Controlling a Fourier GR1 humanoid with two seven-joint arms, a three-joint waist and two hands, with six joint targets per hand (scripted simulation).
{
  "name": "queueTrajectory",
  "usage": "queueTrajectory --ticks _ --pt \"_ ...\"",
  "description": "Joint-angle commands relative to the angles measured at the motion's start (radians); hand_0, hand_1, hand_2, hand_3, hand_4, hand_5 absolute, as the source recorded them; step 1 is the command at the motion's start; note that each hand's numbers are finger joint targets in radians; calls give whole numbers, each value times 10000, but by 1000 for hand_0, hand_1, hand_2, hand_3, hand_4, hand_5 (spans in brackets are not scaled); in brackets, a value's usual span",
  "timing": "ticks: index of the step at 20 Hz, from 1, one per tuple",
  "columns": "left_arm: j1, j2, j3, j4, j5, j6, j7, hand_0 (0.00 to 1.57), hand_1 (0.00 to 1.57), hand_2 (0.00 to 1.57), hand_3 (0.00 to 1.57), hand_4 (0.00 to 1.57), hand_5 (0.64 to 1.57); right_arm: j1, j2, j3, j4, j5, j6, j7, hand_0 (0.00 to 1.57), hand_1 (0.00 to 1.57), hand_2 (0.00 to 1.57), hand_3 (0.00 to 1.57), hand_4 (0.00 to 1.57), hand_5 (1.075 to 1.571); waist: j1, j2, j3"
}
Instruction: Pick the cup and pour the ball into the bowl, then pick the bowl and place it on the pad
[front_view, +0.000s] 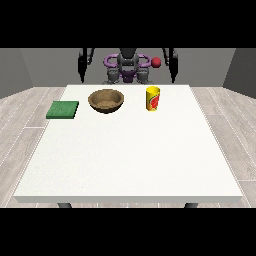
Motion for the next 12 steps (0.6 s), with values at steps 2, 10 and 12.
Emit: queueTrajectory --ticks 2,10,12 --pt "-73 211 73 -675 107 -68 450 0 0 0 0 0 1557 -57 -275 -93 -686 -27 33 448 0 0 0 0 0 1569 -8 -1739 103" --pt "-1064 276 1242 -1895 1942 -152 2165 0 0 0 0 0 1558 -24 -1715 -2010 -1199 -2620 1882 1021 0 0 0 0 0 1569 -237 -2131 186" --pt "-1232 576 1918 -1596 2484 -536 1474 0 0 0 0 0 1552 -436 -1663 -2143 -1376 -2595 1697 872 0 0 0 0 0 1570 -253 -1294 181"
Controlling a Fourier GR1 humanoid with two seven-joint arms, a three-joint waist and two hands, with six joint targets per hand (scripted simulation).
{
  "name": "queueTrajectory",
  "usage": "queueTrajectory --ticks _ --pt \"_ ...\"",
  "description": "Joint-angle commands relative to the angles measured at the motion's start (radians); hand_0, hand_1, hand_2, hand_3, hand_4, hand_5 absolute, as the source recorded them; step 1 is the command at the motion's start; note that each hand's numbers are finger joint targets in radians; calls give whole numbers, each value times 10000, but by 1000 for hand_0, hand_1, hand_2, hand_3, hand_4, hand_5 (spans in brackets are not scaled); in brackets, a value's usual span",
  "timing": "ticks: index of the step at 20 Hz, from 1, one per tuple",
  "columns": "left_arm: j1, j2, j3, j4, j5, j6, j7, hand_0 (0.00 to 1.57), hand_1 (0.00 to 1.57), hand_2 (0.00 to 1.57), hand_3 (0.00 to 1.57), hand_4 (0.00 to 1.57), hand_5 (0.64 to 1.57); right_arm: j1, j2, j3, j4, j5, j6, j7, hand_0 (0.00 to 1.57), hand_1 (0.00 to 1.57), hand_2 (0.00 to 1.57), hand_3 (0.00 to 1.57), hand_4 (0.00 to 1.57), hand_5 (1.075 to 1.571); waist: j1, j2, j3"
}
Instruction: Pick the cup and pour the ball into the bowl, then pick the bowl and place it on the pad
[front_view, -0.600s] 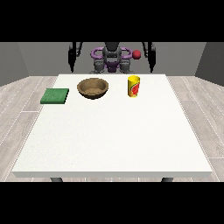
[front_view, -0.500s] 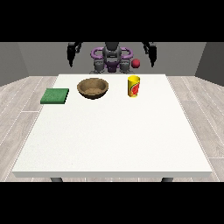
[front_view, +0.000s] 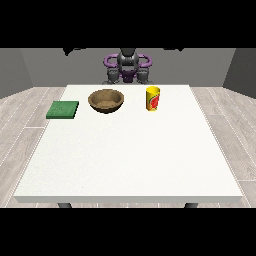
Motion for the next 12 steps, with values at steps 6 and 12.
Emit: queueTrajectory --ticks 6,12 --pt "-327 642 1260 514 1032 -979 -1229 0 0 0 0 0 1542 -249 -302 -938 44 -609 585 -876 0 0 0 0 0 1570 19 1452 15" --pt "-1043 254 1152 2083 253 -755 -3471 0 0 0 0 0 1529 -971 -55 -746 751 -458 780 -2069 0 0 0 0 0 1570 -207 2847 15"
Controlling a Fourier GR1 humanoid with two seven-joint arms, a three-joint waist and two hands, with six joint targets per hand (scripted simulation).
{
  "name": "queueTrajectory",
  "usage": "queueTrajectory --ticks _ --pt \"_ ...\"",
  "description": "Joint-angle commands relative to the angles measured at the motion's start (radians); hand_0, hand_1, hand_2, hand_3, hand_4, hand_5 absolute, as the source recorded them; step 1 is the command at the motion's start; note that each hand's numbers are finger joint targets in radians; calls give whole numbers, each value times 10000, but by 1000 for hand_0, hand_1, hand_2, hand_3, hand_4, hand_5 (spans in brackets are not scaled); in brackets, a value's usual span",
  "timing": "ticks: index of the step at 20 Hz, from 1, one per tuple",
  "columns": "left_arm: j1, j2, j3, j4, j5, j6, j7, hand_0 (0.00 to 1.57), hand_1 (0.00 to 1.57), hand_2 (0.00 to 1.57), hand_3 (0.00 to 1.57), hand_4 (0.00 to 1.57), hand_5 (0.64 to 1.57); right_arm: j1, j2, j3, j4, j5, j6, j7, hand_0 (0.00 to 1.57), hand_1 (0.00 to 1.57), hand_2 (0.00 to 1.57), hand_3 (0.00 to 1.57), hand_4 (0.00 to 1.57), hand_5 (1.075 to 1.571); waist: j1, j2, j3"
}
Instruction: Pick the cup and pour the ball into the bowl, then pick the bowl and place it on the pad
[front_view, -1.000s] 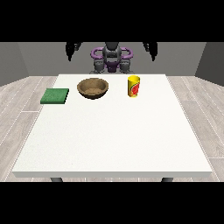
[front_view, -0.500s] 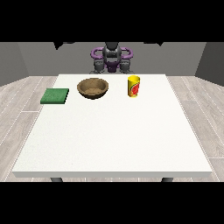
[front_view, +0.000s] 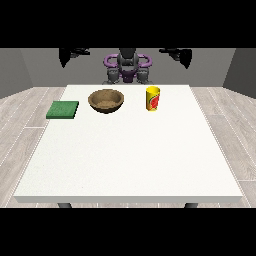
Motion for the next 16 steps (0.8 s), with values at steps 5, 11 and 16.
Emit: queueTrajectory --ticks 5,11,16 --pt "-247 -605 -46 2437 -809 192 -3165 0 0 0 0 0 1527 -494 -283 -118 568 71 413 -627 0 0 0 0 0 1571 -281 1006 -2" --pt "-1042 -1338 -339 4469 -1588 1228 -4615 0 0 0 0 0 1518 -885 -462 -263 535 -127 517 -469 0 0 0 0 0 1571 -697 1260 -2" --pt "-1614 -996 54 5689 -1546 1191 -5871 0 0 0 0 0 1517 -578 -424 -462 1820 -24 1236 -2489 0 0 0 0 0 1570 -770 2116 1"
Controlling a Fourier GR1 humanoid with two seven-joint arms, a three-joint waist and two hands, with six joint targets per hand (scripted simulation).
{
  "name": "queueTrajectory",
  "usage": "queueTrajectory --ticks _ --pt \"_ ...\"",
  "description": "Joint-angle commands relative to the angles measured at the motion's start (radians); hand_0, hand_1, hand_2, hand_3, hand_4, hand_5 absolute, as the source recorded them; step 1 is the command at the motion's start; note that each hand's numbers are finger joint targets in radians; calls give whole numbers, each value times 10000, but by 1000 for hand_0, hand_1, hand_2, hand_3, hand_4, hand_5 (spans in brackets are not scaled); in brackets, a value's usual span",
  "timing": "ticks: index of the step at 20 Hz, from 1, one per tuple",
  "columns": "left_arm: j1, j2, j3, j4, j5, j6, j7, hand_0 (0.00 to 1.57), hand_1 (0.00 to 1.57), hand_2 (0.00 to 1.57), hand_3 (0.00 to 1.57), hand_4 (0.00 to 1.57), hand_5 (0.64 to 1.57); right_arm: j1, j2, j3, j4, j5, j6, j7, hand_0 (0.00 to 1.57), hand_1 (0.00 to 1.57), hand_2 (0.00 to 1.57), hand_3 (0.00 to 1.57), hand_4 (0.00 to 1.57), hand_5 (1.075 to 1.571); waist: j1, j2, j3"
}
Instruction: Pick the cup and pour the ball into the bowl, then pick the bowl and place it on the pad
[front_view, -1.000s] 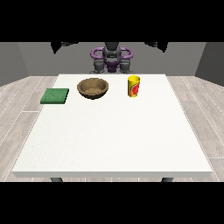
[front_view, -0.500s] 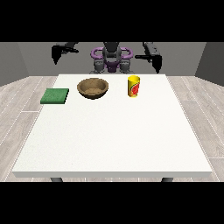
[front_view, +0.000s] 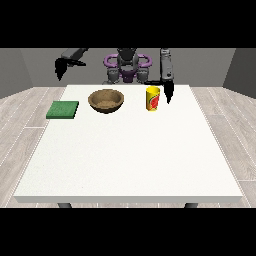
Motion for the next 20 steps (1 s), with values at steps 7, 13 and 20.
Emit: queueTrajectory --ticks 7,13,20 --pt "-1435 -2 89 2965 -310 572 -1803 0 0 0 0 0 1520 -590 -306 -361 1718 175 341 -1220 0 0 0 0 0 1571 183 289 5" --pt "-2141 325 788 5136 63 494 -3304 0 0 0 0 0 1524 -491 -43 74 411 34 213 -462 0 0 0 0 0 1571 -338 599 -2" --pt "-1145 54 58 5100 -1524 3244 -4153 1286 1286 1571 1571 1403 1268 -96 -326 -72 700 34 647 -861 0 0 0 0 0 1570 -798 466 4"
